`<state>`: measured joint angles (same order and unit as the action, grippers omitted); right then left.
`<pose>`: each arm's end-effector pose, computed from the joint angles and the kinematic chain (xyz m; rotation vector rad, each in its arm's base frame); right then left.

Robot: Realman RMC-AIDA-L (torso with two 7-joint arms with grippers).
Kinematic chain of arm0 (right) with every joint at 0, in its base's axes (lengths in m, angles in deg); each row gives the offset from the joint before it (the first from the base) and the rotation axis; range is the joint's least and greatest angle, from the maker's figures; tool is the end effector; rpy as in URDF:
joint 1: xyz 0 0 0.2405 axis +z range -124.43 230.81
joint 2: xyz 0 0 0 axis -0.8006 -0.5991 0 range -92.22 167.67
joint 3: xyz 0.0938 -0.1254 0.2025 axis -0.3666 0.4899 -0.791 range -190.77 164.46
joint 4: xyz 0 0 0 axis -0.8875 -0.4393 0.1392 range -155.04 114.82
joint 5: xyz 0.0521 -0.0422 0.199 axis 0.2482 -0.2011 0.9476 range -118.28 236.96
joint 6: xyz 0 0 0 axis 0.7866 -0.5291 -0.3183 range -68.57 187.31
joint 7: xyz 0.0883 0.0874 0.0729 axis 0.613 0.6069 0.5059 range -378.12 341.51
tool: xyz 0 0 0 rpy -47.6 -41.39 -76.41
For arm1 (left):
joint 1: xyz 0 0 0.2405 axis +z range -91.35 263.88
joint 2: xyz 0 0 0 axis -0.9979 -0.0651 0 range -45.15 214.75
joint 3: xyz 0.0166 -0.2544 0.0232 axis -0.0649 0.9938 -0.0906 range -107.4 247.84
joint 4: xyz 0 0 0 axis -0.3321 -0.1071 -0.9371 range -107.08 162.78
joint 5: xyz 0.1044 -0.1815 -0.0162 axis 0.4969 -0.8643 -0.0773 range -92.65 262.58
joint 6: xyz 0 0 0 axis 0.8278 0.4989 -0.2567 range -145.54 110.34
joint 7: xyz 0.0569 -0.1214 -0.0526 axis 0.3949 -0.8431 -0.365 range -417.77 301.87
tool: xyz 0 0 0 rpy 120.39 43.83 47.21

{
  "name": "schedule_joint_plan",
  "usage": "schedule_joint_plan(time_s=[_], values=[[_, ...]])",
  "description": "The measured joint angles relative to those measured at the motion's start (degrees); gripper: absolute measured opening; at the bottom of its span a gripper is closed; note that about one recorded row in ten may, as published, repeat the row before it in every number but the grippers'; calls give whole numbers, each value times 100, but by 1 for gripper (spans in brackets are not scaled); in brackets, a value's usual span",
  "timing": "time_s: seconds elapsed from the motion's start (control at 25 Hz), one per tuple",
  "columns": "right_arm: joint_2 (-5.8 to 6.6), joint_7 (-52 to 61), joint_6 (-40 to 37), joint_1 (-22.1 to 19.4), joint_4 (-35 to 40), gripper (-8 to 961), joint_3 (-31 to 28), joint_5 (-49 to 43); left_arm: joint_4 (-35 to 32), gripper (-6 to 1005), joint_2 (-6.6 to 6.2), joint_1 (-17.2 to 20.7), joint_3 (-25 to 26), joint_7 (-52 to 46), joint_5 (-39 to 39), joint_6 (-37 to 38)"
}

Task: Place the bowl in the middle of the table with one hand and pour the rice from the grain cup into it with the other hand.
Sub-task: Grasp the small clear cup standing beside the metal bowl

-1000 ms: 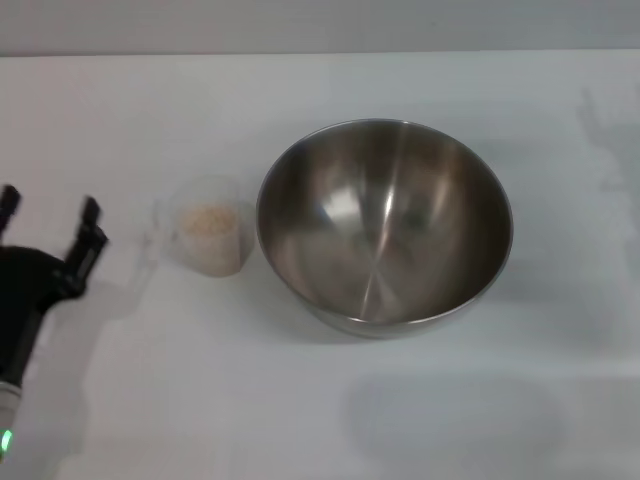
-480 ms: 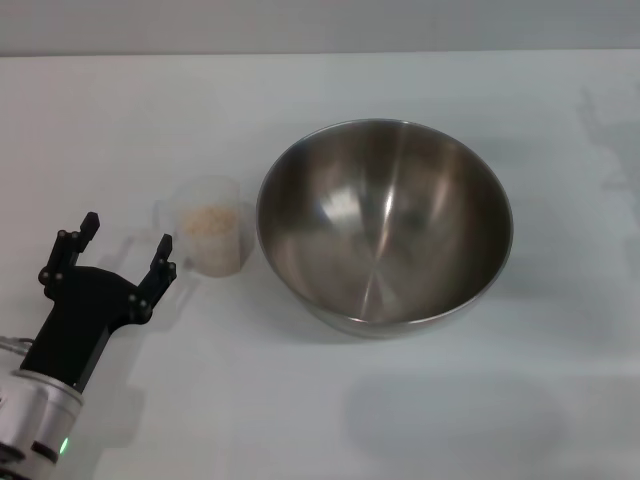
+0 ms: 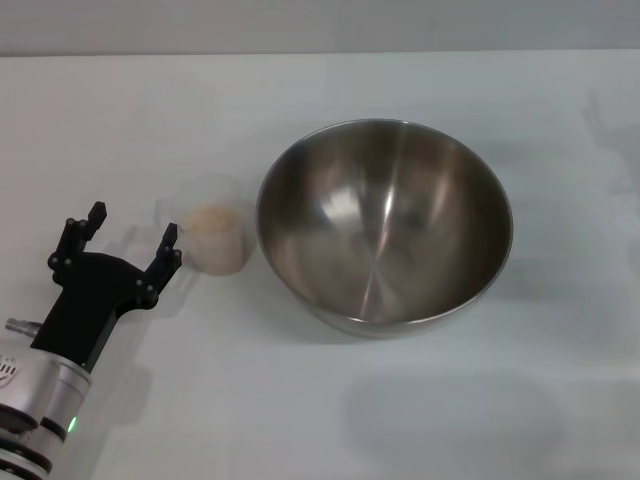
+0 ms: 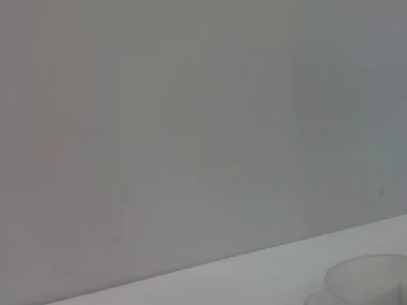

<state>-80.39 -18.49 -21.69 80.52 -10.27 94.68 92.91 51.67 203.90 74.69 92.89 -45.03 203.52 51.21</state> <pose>0.2960 0.3478 0.0453 -1.3742 0.1810 0.7885 -0.3169 0.2408 -0.0809 -1.8035 -0.4274 -0.5589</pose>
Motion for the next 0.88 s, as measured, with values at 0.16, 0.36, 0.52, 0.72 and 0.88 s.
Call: schedule_joint_plan(time_s=[0.16, 0.36, 0.52, 0.72, 0.88], values=[[0, 0, 0, 0, -1, 733, 0, 0, -16, 830, 0, -147, 38, 1, 1, -127], [0, 0, 1, 9, -1, 733, 0, 0, -47, 830, 0, -254, 144, 1, 0, -297], [3, 0, 4, 29, -9, 734, 0, 0, -63, 829, -1, -335, 230, -1, 0, -425], [25, 0, 44, 73, -10, 734, 0, 2, -80, 829, 0, -439, 253, -2, 1, -516], [34, 1, 50, 104, -9, 735, 0, 2, -95, 829, -1, -515, 377, -10, 0, -620]])
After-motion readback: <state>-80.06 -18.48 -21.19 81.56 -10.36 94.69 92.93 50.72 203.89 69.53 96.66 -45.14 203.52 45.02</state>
